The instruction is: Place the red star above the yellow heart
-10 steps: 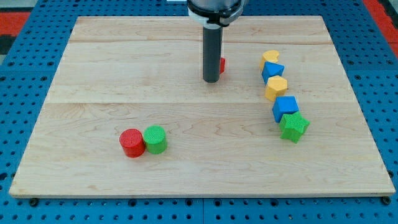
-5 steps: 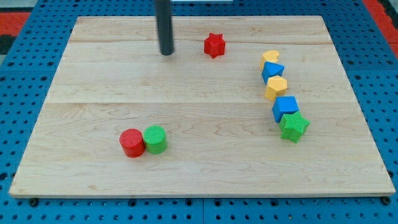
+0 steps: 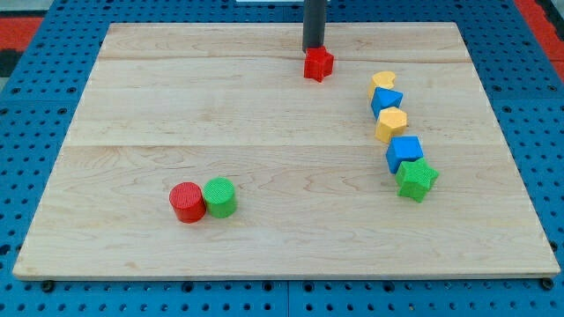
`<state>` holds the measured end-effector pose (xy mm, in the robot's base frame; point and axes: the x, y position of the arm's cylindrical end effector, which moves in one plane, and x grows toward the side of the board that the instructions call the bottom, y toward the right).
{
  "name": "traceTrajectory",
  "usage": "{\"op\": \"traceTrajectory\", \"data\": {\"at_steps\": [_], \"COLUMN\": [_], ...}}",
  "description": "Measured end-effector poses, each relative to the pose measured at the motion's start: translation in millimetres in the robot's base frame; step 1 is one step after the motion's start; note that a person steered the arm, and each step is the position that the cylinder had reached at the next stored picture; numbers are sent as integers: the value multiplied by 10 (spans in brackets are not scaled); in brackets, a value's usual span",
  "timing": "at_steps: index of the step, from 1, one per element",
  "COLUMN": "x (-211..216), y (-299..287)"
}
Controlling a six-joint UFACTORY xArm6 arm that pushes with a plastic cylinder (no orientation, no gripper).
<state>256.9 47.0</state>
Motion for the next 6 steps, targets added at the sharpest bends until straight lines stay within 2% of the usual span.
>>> {"op": "traceTrajectory", "data": {"at_steps": [2,3,4,6], "x": [-64,132,247,249], "y": [-946,-922,-602,-389]}}
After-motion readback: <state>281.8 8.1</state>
